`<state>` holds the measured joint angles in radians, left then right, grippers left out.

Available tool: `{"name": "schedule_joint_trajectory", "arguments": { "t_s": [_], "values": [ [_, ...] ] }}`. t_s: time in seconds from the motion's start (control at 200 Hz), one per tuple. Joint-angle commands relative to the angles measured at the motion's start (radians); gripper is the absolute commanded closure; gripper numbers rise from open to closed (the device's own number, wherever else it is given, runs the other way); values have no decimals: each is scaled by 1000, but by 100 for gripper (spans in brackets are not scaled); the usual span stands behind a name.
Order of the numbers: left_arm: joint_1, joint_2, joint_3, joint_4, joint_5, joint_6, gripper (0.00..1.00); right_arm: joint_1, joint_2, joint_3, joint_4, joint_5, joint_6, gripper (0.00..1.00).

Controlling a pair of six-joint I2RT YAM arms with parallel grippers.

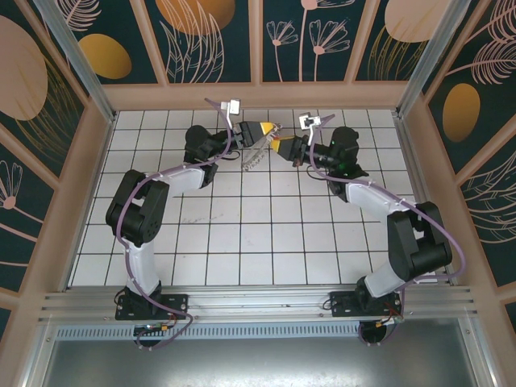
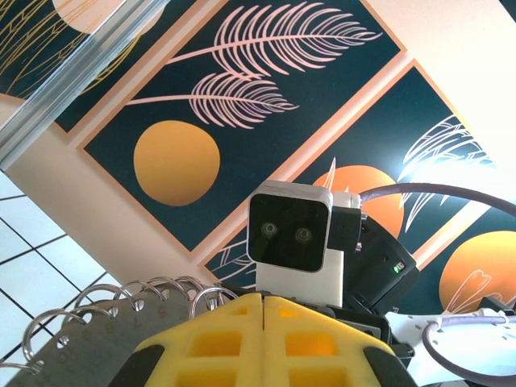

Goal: Put the keys on the keyring

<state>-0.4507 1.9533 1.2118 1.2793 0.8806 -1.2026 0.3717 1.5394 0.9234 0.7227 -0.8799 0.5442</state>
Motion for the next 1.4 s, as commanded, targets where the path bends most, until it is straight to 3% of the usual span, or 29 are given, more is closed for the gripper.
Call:
{"name": "schedule_joint_trajectory", "arguments": {
  "t_s": [0.0, 0.1, 0.205, 0.325, 0.576, 0.761, 0.986, 1.396],
  "values": [
    [-11, -30, -3, 57, -15, -2, 100, 47, 20, 44, 4, -24, -15, 100],
    [-11, -31, -5, 57, -15, -2, 100, 50, 23, 51, -13, -24, -24, 95],
    [-11, -34, -6, 54, -17, 3, 100, 32, -11, 36, -52, -10, -46, 67],
    [-11, -34, -6, 53, -18, 3, 100, -27, -89, -21, -52, 4, -41, 53],
    [-11, -35, -2, 55, -18, 1, 100, -124, -191, -70, -34, 30, 2, 51],
    [-11, -35, -1, 54, -14, 3, 100, -123, -143, -25, 19, 87, 88, 53],
    [-11, -41, 0, 44, -18, 6, 100, -102, -43, 31, 83, 93, 159, 64],
    [-11, -46, -3, 42, -20, 10, 100, -57, -62, -27, 196, 79, 177, 62]
  ]
}}
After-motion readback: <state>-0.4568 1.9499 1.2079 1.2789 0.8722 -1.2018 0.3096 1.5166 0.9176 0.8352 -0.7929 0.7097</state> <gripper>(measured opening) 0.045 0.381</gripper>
